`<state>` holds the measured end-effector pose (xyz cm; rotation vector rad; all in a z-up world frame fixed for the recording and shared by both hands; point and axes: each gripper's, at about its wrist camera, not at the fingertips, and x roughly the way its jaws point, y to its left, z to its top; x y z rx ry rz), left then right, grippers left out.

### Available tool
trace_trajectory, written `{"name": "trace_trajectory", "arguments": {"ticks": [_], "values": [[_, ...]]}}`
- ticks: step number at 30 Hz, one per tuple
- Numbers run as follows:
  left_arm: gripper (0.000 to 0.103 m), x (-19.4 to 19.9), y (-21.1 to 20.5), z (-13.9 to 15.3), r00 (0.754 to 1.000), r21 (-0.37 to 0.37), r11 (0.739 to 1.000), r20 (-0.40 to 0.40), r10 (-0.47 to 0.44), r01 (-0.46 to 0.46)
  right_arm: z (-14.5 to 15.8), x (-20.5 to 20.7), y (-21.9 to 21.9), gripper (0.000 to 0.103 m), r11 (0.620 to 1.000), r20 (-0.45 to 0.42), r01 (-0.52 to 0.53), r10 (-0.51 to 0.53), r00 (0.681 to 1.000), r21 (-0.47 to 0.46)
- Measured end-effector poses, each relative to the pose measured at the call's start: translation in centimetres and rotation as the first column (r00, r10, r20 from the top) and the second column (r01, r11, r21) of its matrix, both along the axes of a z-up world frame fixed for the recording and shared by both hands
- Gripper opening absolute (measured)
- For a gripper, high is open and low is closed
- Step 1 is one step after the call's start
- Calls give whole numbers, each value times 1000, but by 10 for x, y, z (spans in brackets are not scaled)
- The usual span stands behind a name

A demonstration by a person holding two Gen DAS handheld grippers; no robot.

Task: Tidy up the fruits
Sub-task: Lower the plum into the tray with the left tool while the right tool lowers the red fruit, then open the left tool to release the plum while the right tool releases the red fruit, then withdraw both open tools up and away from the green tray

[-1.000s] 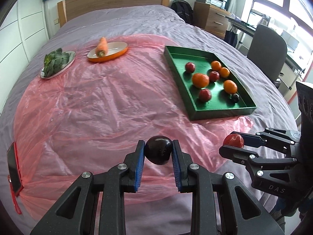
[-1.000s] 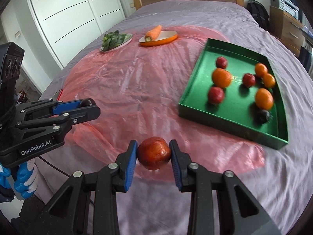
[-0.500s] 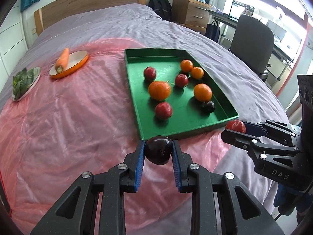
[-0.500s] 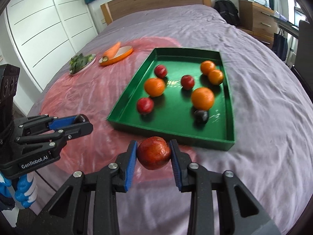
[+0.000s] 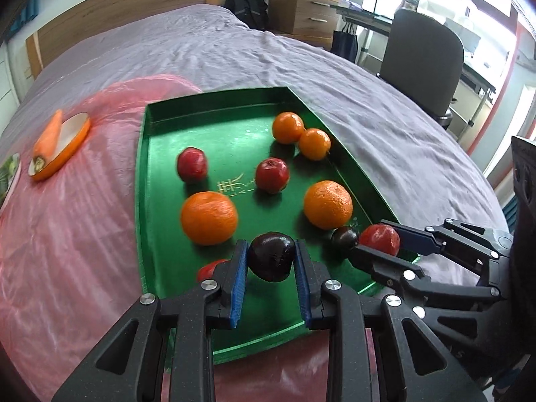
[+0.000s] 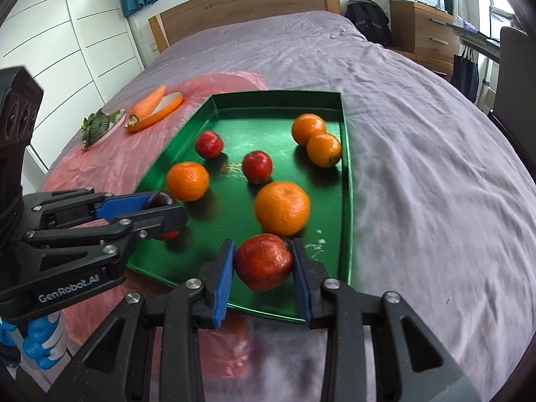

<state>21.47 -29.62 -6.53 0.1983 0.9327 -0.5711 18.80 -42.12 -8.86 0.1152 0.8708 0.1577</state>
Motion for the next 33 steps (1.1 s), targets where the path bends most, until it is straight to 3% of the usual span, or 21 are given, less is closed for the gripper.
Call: {"name": "trace_trajectory", "arguments": {"ticks": [9, 18, 20, 25, 33], "values": [[23, 7, -19, -29, 999, 57, 998, -30, -29, 31, -19, -5, -10, 57, 1000, -6, 3, -3, 1000, -13], [26, 6, -19, -28, 1000, 61, 998, -16, -14, 15, -19, -6, -8, 58, 1000, -1, 1, -1, 1000, -30], [35, 5, -18, -24, 1000, 56, 998, -5, -8, 9, -19, -6, -7, 62, 999, -2, 0, 0, 1000, -36], [37, 5, -12, -13, 1000, 43, 999, 10, 7, -8, -15, -8, -4, 77, 998, -1, 0, 0, 1000, -55], [44, -6, 10, 8, 998, 6, 999, 32, 51, -51, 3, -17, 3, 84, 998, 24, 20, -19, 1000, -55]]}}
